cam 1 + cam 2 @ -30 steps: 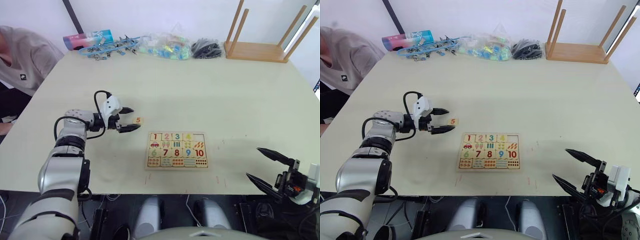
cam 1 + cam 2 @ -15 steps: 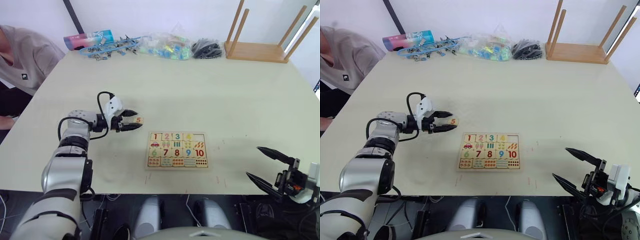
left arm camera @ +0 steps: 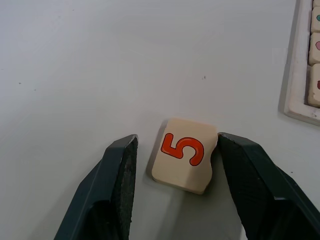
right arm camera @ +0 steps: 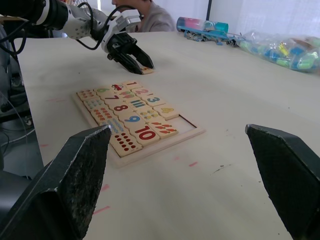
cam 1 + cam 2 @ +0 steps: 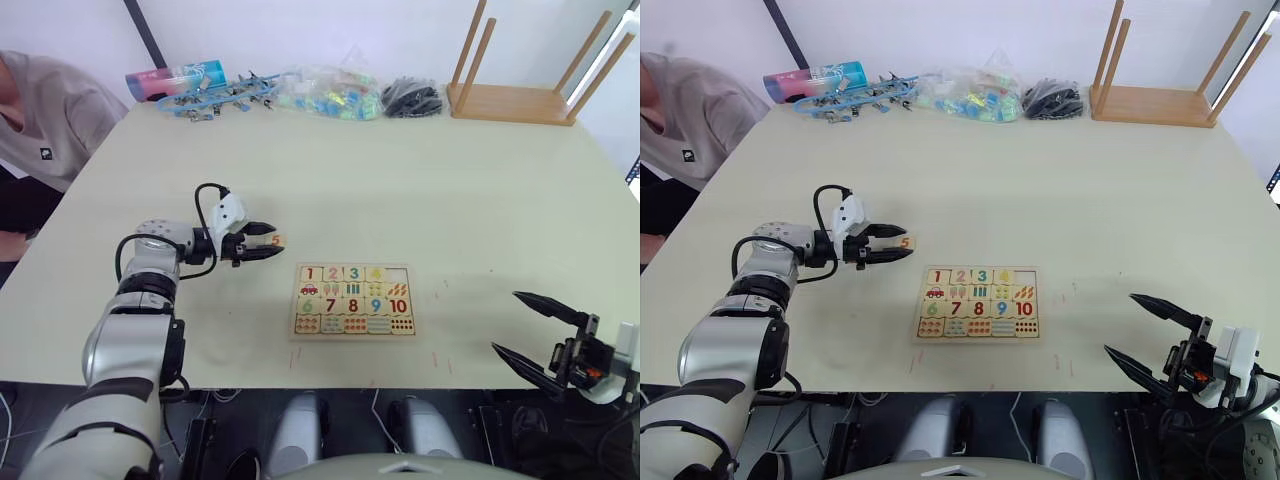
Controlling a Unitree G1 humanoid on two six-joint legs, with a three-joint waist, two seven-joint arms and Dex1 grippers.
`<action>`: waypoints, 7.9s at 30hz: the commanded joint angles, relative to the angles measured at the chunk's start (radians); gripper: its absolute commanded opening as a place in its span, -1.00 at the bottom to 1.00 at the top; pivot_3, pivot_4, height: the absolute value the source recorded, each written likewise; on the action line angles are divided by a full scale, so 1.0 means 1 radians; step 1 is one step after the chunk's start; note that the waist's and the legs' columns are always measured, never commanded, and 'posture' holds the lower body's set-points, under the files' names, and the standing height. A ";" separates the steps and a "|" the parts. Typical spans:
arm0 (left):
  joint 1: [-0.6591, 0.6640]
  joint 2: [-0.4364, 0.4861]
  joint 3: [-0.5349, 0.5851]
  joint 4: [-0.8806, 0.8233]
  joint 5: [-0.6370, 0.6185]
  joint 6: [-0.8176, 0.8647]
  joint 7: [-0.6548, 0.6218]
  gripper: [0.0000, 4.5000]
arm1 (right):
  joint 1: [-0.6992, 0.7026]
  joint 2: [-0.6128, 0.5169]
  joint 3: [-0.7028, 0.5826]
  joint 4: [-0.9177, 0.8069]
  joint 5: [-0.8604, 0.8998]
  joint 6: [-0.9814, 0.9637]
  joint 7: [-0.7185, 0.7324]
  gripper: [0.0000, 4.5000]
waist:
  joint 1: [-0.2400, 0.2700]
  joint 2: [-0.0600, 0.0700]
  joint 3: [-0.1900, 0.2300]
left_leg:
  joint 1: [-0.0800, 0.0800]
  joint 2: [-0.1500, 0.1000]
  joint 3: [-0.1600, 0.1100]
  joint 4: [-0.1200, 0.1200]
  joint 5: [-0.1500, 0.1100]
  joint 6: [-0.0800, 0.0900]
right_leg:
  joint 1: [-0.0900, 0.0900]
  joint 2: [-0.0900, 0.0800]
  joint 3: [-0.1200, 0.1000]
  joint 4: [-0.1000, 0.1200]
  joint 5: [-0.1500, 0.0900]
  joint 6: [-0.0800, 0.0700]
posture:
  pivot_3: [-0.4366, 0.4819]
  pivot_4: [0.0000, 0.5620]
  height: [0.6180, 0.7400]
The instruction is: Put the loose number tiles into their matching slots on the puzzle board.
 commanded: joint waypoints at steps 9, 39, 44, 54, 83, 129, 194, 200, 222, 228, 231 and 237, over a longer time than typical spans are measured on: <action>0.046 0.028 -0.026 0.003 0.030 -0.006 -0.090 0.20 | 0.002 -0.004 -0.015 0.000 0.002 -0.021 0.006 1.00 | -0.003 0.000 0.000 | 0.000 0.000 0.000 0.000 0.000 0.000 | 0.000 0.000 0.001 0.000 0.000 0.000 | -0.05 -0.47 0.95; 0.036 0.010 -0.020 0.008 0.028 -0.010 -0.053 0.20 | 0.012 0.000 -0.007 0.002 -0.002 -0.031 0.003 1.00 | 0.000 0.002 -0.002 | 0.001 0.000 0.000 0.000 0.000 0.000 | 0.000 0.000 0.001 0.000 0.000 0.000 | -0.05 -0.47 0.95; 0.031 0.004 -0.020 0.011 0.032 -0.022 -0.027 0.20 | 0.012 0.001 -0.006 0.000 -0.003 -0.031 0.002 1.00 | 0.001 0.003 -0.002 | 0.001 0.000 0.000 0.000 0.000 0.000 | 0.000 0.000 0.001 0.000 0.000 0.000 | -0.05 -0.47 0.95; 0.031 -0.003 -0.025 0.018 0.045 -0.029 0.022 0.20 | 0.007 0.003 -0.003 0.001 -0.006 -0.031 -0.001 1.00 | 0.002 0.004 -0.003 | 0.004 0.000 -0.001 0.000 0.000 0.000 | 0.004 0.000 -0.001 0.000 0.000 0.000 | -0.05 -0.47 0.95; 0.018 0.058 -0.010 -0.037 0.008 -0.033 -0.125 -0.55 | -0.009 0.001 -0.001 -0.013 0.038 -0.012 0.023 1.00 | -0.005 0.004 -0.003 | 0.004 0.001 -0.001 0.000 0.000 0.000 | 0.005 0.001 -0.002 -0.001 0.000 0.000 | -0.05 -0.47 0.95; 0.154 -0.159 -0.437 -1.298 -0.002 0.893 0.183 -0.55 | -0.024 0.028 0.040 -0.027 0.033 0.009 0.038 1.00 | 0.003 0.003 -0.001 | 0.001 0.000 -0.003 0.002 0.000 0.000 | 0.004 0.001 -0.001 -0.002 0.000 0.000 | -0.05 -0.47 0.95; -0.027 -0.283 -0.643 -1.118 0.178 0.977 0.178 -0.55 | 0.008 0.071 0.073 -0.021 -0.008 -0.079 -0.016 1.00 | 0.002 0.003 -0.001 | 0.001 0.000 -0.003 0.002 0.000 0.000 | 0.004 0.001 -0.001 -0.002 0.000 0.000 | -0.05 -0.47 0.95; -0.028 -0.294 -0.644 -1.105 0.184 0.971 0.176 -0.55 | 0.011 0.070 0.074 -0.021 -0.009 -0.082 -0.020 1.00 | 0.002 0.003 -0.001 | 0.001 0.000 -0.003 0.002 0.000 0.000 | 0.004 0.001 -0.001 -0.002 0.000 0.000 | -0.05 -0.47 0.95; -0.053 -0.325 -0.645 -1.041 0.202 0.923 0.160 -0.55 | 0.027 0.076 0.079 -0.024 -0.019 -0.098 -0.029 1.00 | 0.003 0.003 -0.001 | 0.001 0.000 -0.003 0.002 0.000 0.000 | 0.004 0.001 -0.001 -0.002 0.000 0.000 | -0.05 -0.47 0.95; -0.052 -0.327 -0.637 -1.039 0.204 0.914 0.162 -0.55 | 0.027 0.076 0.080 -0.022 -0.021 -0.102 -0.032 1.00 | 0.003 0.003 -0.001 | 0.001 0.000 -0.003 0.002 0.000 0.000 | 0.004 0.001 -0.001 -0.002 0.000 0.000 | -0.05 -0.47 0.95; -0.052 -0.326 -0.635 -1.041 0.204 0.912 0.162 -0.55 | 0.028 0.074 0.081 -0.019 -0.022 -0.104 -0.032 1.00 | 0.003 0.003 -0.001 | 0.001 0.000 -0.003 0.002 0.000 0.000 | 0.004 0.001 -0.001 -0.002 0.000 0.000 | -0.05 -0.47 0.95; -0.051 -0.327 -0.635 -1.045 0.202 0.911 0.159 -0.55 | 0.024 0.072 0.083 -0.017 -0.024 -0.105 -0.033 1.00 | 0.003 0.003 -0.001 | 0.001 0.000 -0.003 0.002 0.000 0.000 | 0.004 0.001 -0.001 -0.002 0.000 0.000 | -0.05 -0.47 0.95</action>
